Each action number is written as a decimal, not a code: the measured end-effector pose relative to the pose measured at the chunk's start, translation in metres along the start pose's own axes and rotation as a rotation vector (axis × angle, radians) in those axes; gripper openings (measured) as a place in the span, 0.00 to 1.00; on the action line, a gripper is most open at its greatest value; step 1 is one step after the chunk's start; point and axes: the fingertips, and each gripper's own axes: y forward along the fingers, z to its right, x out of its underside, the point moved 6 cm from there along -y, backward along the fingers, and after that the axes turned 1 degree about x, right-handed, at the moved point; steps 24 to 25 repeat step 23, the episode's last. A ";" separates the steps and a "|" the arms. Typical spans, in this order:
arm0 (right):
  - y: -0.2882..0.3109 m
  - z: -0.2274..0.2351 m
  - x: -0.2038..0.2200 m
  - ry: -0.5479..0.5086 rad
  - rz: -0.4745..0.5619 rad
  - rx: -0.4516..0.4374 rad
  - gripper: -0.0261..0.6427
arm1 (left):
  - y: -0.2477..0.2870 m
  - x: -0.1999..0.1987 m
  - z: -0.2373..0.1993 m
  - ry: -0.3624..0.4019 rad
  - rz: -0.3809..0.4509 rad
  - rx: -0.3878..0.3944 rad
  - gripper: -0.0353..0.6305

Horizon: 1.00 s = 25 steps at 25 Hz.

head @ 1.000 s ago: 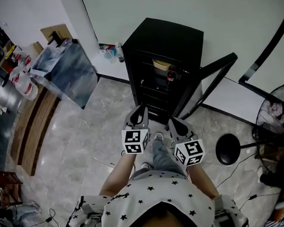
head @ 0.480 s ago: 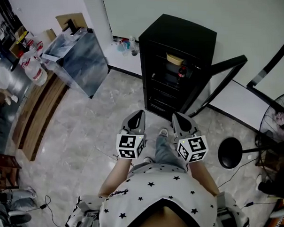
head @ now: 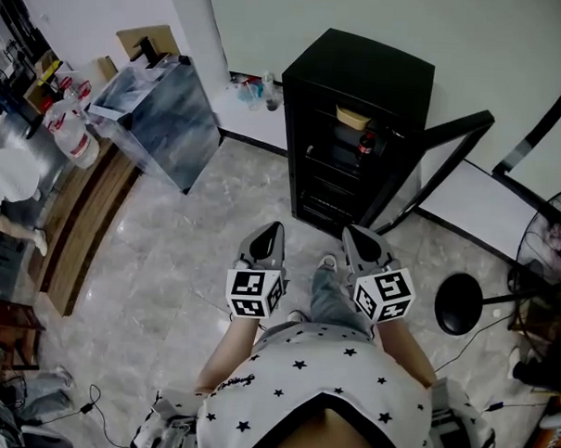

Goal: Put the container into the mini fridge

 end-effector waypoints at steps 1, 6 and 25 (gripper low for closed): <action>0.000 0.000 0.000 0.000 -0.001 0.001 0.03 | 0.000 0.001 -0.002 0.000 -0.002 -0.002 0.07; 0.001 0.002 0.000 0.008 -0.003 0.006 0.03 | 0.002 0.001 -0.007 -0.004 -0.010 -0.010 0.07; 0.014 -0.005 -0.001 -0.013 -0.002 -0.014 0.03 | 0.004 -0.001 -0.016 -0.015 -0.021 -0.004 0.07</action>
